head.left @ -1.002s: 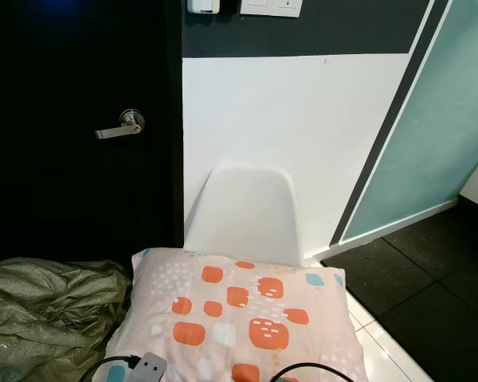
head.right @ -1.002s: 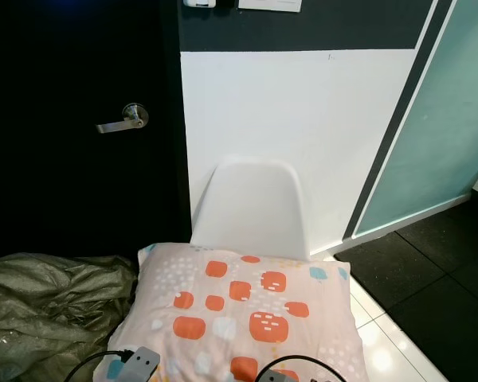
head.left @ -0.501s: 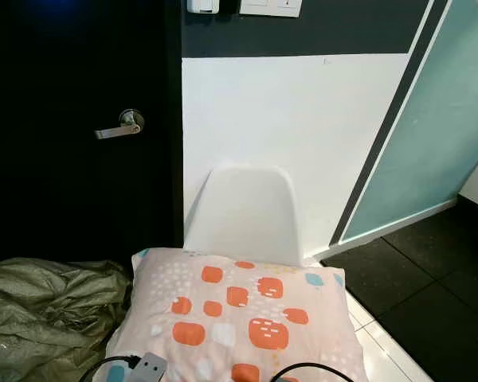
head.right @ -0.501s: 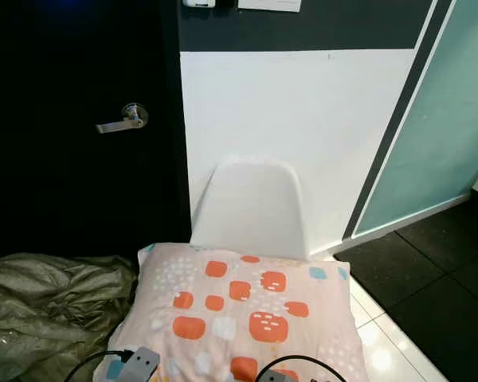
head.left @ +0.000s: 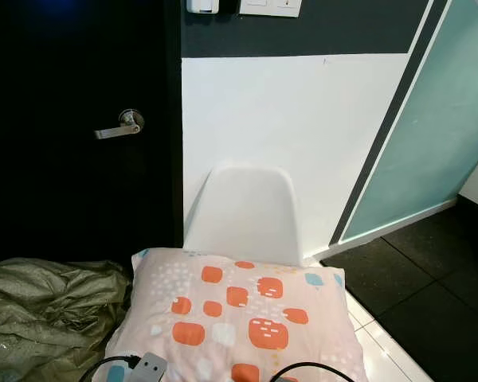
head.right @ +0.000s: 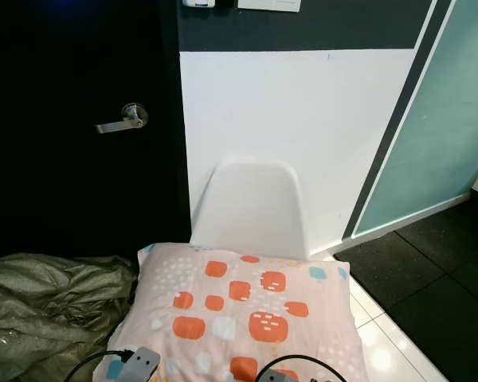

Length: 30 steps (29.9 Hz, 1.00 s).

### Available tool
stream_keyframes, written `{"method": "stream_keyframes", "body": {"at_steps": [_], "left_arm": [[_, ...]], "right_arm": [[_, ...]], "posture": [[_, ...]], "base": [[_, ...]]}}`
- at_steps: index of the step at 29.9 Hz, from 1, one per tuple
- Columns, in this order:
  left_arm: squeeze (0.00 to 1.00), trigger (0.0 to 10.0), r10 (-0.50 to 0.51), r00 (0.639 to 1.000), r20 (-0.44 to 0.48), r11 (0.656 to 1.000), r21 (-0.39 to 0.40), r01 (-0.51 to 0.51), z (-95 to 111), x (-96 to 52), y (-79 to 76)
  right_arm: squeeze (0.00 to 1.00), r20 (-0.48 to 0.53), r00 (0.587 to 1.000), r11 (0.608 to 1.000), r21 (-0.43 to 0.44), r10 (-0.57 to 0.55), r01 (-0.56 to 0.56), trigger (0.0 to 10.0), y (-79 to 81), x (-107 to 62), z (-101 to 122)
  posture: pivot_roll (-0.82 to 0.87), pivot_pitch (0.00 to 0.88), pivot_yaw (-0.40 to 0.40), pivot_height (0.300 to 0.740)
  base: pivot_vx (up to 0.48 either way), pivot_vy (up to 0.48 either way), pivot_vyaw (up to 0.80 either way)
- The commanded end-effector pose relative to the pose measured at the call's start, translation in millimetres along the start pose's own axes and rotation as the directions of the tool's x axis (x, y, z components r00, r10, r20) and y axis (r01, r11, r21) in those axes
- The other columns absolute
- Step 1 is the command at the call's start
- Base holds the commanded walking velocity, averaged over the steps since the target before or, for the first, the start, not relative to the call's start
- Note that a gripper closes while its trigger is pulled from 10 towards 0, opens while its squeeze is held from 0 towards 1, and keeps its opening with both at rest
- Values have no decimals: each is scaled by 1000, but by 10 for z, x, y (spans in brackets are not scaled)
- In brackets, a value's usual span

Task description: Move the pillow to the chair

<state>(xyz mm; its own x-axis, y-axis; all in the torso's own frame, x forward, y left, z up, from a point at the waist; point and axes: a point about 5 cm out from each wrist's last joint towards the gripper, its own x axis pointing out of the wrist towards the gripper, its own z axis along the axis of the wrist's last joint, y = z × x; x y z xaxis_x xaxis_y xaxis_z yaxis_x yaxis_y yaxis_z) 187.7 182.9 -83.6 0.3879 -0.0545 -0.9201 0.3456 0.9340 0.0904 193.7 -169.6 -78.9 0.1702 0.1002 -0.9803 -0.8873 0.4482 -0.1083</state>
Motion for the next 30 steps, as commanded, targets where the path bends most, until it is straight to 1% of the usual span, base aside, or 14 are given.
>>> {"method": "stream_keyframes", "body": {"at_steps": [1, 9, 14, 19, 22, 23, 30], "left_arm": [[0, 10000, -5, 1000, 4, 1000, 9, 5, 38, 1, -10], [0, 10000, -4, 1000, 8, 1000, 7, 4, 49, 1, -9], [0, 10000, 3, 1000, 22, 1000, -18, -3, 64, 2, -12], [0, 10000, 6, 1000, 25, 1000, -30, -6, 58, 1, -1], [0, 10000, 10, 1000, 28, 999, -39, -9, 56, 1, 0], [0, 10000, 20, 999, 41, 997, -69, -17, 55, 1, 0], [0, 10000, 33, 998, 54, 995, -95, -28, 63, 3, -5]], "right_arm": [[0, -1, 1000, 1000, 5, -13, 13, 10000, -52, -19, 0], [0, 0, 1000, 1000, 5, -19, 19, 10000, -65, -23, 2], [0, 12, 998, 998, 13, -62, 62, 10000, -101, -30, 8], [0, 20, 993, 992, 32, -119, 118, 10000, -127, -32, 15], [0, 19, 992, 992, 35, -121, 120, 10000, -126, -31, 15], [0, 17, 992, 992, 36, -124, 124, 10000, -127, -31, 12], [0, 8, 991, 991, 25, -133, 133, 10000, -138, -35, 2]], "posture": [[-85, 0, -112, 740], [-88, 0, -113, 740], [-106, 0, -112, 740], [-115, 0, -95, 723], [-115, 0, -93, 723], [-113, 0, -95, 723], [-110, 0, -100, 723]], "base": [[0, 0, 0], [0, 0, 0], [0, 0, 0], [0, 0, -445], [0, 0, -477], [0, 0, -494], [0, 0, -494]]}}
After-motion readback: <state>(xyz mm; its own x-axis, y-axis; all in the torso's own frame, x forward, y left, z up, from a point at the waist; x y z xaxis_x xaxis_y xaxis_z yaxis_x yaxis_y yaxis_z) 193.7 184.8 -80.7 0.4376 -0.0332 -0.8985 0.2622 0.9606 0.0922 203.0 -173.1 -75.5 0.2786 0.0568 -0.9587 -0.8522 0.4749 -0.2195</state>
